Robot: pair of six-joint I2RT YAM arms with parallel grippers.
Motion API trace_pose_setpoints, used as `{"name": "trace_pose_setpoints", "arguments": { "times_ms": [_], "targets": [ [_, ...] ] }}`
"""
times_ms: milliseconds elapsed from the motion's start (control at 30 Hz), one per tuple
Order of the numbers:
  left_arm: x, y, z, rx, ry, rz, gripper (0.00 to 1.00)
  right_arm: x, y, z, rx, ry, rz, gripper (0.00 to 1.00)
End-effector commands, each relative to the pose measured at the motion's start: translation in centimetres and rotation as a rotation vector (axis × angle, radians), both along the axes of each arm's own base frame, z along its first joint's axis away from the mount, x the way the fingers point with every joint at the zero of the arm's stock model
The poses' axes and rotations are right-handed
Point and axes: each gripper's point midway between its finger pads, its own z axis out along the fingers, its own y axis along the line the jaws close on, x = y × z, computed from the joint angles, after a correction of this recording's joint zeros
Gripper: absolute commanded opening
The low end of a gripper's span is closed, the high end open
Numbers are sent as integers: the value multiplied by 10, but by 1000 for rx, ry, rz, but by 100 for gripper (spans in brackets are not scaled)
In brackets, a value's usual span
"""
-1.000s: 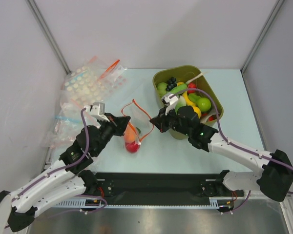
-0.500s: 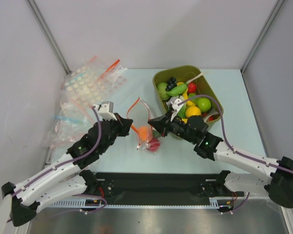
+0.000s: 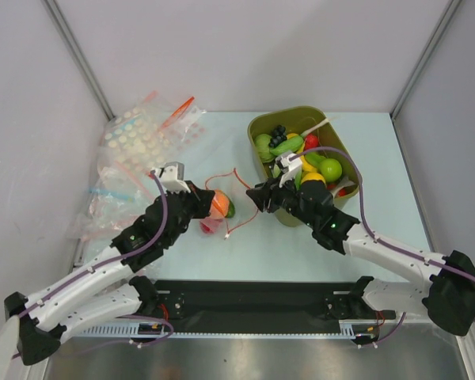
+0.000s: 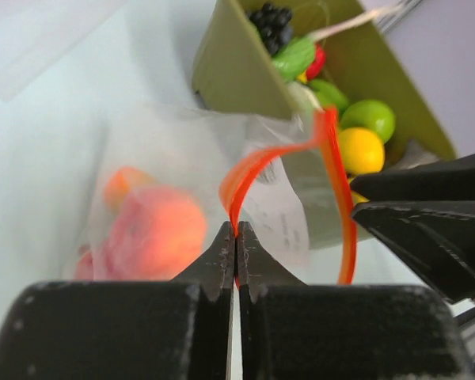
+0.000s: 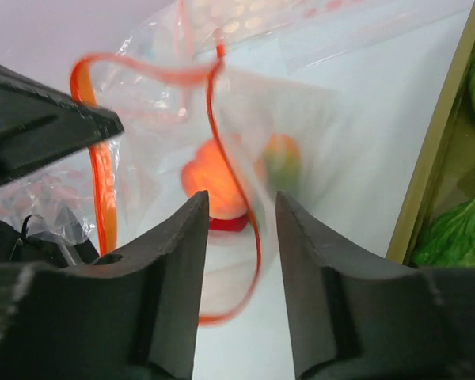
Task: Place the food in the zip-top bag and seal the zipper
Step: Adjust the zipper food storage bag at the center of the board, then pick up the fake fruit from the bin.
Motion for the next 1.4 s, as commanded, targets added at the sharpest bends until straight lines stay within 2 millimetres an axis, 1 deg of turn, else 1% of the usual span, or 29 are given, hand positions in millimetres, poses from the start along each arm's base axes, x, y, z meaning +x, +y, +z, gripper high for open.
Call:
{"name": "trace_pose_setpoints", "arguments": {
  "times_ms": [0,100,233,367,400,433,467,500,533,600,633,667,700,733,767,833,867,900,933,1000,1067,1100,1133,1167,1200,1233,1267,1300,1367],
  "targets": [
    [-1,-3,21,-40,-25,-9,0,8,3,19,17,-27,-13,46],
    [-1,-3,23,-48,-39,-14,0,8,1,20,16,-26,-19,50],
    [-3,-1,27,-58,-53,-15,0,15,-14,24,19,-33,-101,64],
    [-5,-2,30,-70,-69,-28,0,32,-46,30,36,-50,-280,72],
    [-5,-2,30,-70,-69,-28,0,37,-56,24,49,-34,-331,75],
    [-5,-2,30,-72,-69,-31,0,42,-65,28,81,-31,-384,84],
    [-5,-3,29,-71,-69,-33,0,51,-81,26,96,-21,-479,89],
    [-5,-3,29,-72,-69,-34,0,56,-89,25,110,-12,-523,93],
    [-5,-5,27,-70,-65,-39,0,66,-101,22,131,14,-582,94],
    [-4,-5,28,-68,-64,-40,0,78,-113,19,150,42,-632,94],
    [-5,-6,28,-68,-63,-43,0,89,-125,22,176,57,-671,95],
    [-4,-6,27,-67,-62,-43,0,97,-127,14,173,84,-678,94],
    [-4,-6,27,-64,-62,-44,0,103,-129,13,175,96,-684,95],
    [-4,-6,27,-66,-63,-44,0,110,-131,19,188,96,-691,94],
    [-5,-6,27,-67,-64,-45,0,122,-139,8,166,121,-727,95],
    [-5,-6,28,-70,-67,-45,0,136,-146,11,165,129,-773,96],
    [-5,-6,27,-71,-65,-46,0,144,-156,9,170,136,-820,97],
    [-5,-7,26,-70,-64,-48,0,153,-160,-2,159,157,-852,98],
    [-5,-7,27,-73,-65,-48,0,159,-164,-4,163,166,-876,98],
    [-5,-8,28,-72,-64,-56,0,176,-170,-6,173,175,-904,98],
    [-6,-7,29,-66,-65,-56,0,187,-165,-7,177,177,-889,98],
    [-7,-6,30,-66,-67,-54,0,195,-163,4,188,162,-881,97],
    [-7,-3,33,-69,-74,-46,0,203,-158,-10,156,190,-877,97],
    [-7,-2,34,-73,-78,-42,0,208,-153,-10,149,198,-862,98],
    [-8,-1,34,-72,-79,-40,0,216,-149,3,164,187,-859,98],
    [-9,2,37,-81,-89,-36,0,223,-146,-13,127,218,-862,100],
    [-9,2,36,-82,-90,-34,1,227,-145,-14,117,224,-868,100],
    [-9,2,37,-88,-95,-36,1,235,-144,-4,124,213,-877,100],
    [-10,2,38,-91,-96,-37,1,245,-141,-23,72,243,-882,100]
  ]
}}
